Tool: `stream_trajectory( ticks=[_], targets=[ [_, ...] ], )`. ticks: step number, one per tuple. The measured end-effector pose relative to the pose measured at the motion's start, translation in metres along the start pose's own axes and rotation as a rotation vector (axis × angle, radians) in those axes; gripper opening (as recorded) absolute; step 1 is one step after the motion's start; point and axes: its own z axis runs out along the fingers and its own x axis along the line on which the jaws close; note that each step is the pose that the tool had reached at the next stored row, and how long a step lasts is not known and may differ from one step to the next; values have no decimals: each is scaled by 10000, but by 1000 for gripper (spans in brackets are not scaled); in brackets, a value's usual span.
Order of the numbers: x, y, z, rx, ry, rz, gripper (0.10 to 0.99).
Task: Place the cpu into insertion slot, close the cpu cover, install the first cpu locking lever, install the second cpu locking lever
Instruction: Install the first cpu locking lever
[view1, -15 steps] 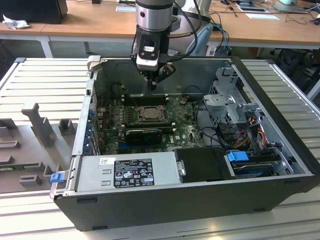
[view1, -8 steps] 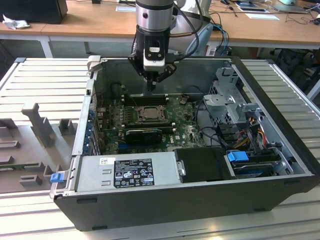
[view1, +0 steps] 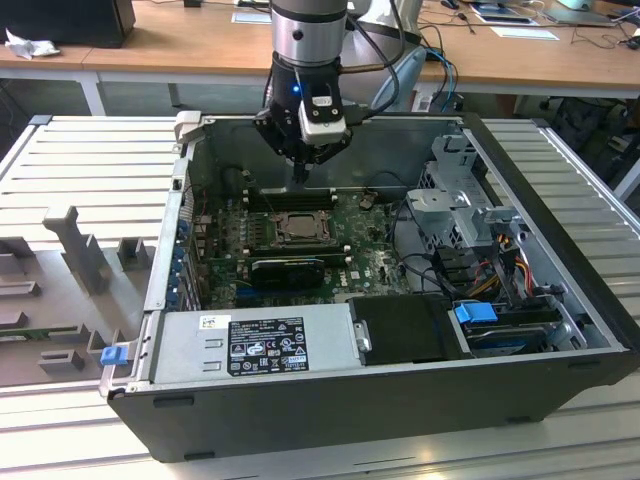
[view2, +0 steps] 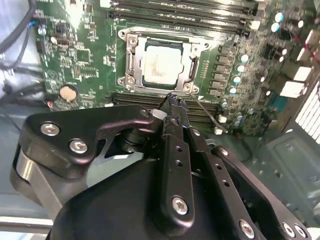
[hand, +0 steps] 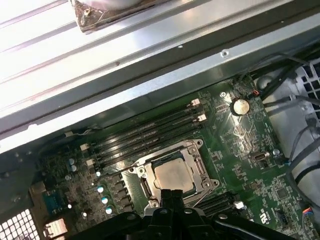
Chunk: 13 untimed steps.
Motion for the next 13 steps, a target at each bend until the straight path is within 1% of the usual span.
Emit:
stream_trajectory(
  ticks=[1, 2, 6, 8, 13],
  targets=[
    [0, 0, 1, 4, 10, -196, 106],
    [0, 0, 1, 8, 24, -534, 106],
    [0, 0, 2, 18, 59, -1285, 106],
    [0, 0, 2, 29, 96, -2120, 106],
    [0, 0, 5, 40, 129, -3150, 106]
  ],
)
